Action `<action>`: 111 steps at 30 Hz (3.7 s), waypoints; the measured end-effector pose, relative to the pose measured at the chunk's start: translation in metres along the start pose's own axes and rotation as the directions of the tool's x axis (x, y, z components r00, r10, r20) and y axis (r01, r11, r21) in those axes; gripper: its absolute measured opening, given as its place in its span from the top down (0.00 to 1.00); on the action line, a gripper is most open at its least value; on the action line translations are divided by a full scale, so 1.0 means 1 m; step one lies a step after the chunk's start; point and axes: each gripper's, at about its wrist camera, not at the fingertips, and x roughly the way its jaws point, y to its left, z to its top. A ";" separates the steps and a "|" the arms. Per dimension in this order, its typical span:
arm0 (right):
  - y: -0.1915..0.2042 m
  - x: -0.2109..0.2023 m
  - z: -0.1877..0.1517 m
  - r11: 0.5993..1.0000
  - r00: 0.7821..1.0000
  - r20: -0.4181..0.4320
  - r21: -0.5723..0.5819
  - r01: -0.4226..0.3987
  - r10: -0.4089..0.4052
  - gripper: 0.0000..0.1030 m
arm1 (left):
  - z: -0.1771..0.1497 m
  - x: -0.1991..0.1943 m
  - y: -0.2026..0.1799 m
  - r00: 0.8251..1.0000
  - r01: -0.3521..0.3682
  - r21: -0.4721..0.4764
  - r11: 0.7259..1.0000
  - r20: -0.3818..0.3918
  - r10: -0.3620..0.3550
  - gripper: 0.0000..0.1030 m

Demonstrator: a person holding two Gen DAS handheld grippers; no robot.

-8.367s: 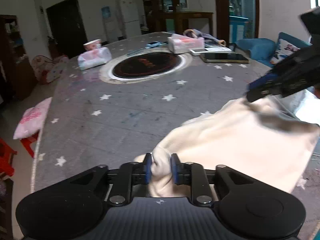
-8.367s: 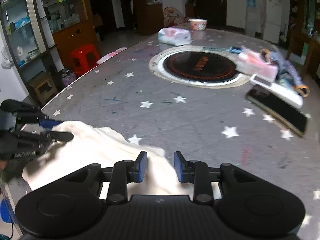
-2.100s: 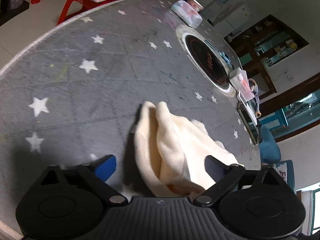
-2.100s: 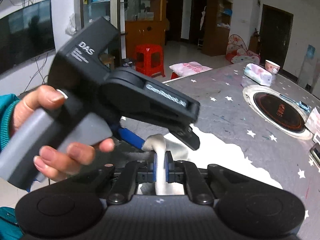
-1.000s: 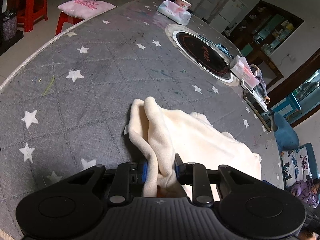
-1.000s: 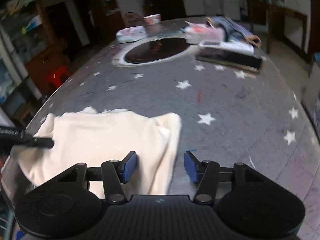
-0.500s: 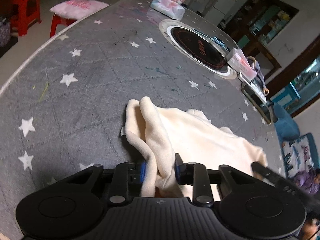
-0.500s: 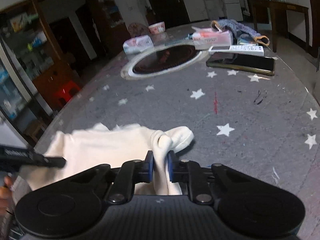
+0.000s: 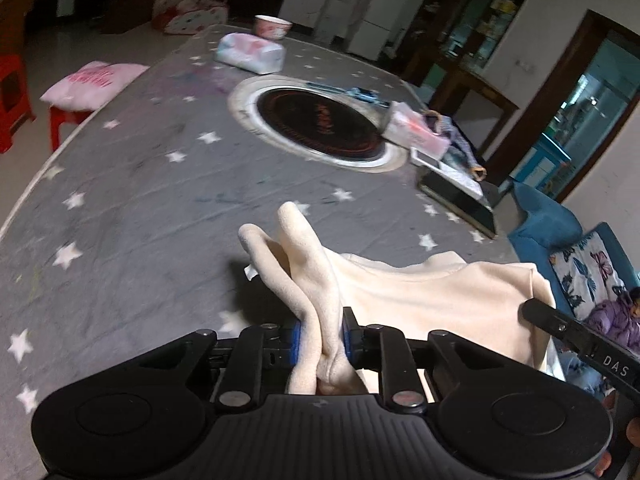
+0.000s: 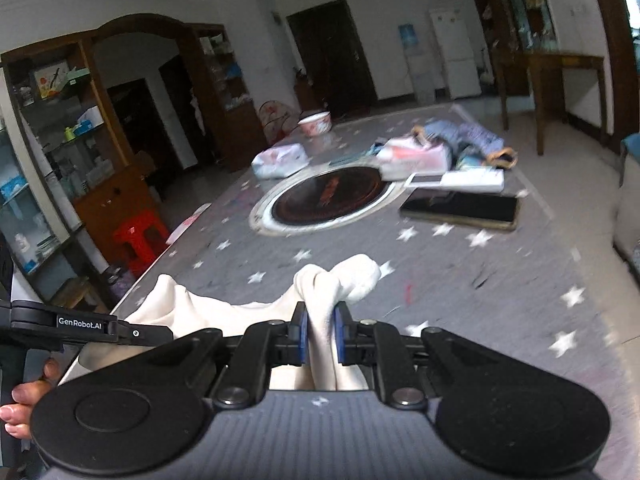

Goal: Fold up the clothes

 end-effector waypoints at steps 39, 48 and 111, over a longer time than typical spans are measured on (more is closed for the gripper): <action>-0.134 -0.005 0.031 0.947 0.953 0.053 0.136 0.291 -0.300 0.88 | 0.034 0.127 -0.131 0.992 0.063 0.176 0.982 -0.115 -0.043 0.80; -0.148 0.007 0.017 0.932 0.942 -0.007 0.139 0.334 -0.337 0.87 | 0.022 0.139 -0.123 0.990 0.007 0.205 0.979 -0.140 0.023 0.66; -0.070 0.010 -0.037 0.939 0.933 -0.155 -0.168 0.299 -0.324 0.36 | -0.003 0.105 -0.105 0.995 -0.045 0.330 0.943 -0.072 0.072 0.34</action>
